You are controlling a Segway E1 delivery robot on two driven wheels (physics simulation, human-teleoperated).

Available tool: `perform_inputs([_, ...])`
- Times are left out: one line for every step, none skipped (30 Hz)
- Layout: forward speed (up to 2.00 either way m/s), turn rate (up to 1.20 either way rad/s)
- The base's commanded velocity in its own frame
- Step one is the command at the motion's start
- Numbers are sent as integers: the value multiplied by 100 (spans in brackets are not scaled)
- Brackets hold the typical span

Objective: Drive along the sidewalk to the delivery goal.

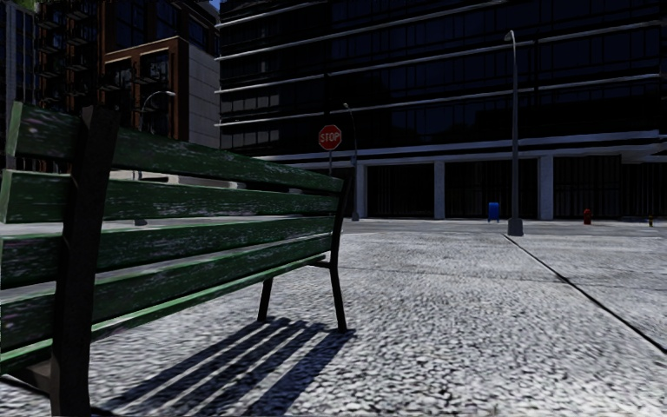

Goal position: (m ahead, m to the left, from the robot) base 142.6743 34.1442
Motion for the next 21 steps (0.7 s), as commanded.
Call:
perform_inputs([0, -57])
perform_inputs([0, -57])
perform_inputs([0, -57])
perform_inputs([0, -57])
perform_inputs([0, -57])
perform_inputs([0, -57])
perform_inputs([0, -57])
perform_inputs([0, -57])
perform_inputs([0, -57])
perform_inputs([0, -57])
perform_inputs([0, -57])
perform_inputs([0, -57])
perform_inputs([0, -57])
perform_inputs([0, -57])
perform_inputs([0, -57])
perform_inputs([0, -57])
perform_inputs([0, -57])
perform_inputs([0, -57])
perform_inputs([0, -57])
perform_inputs([0, -57])
perform_inputs([0, -57])
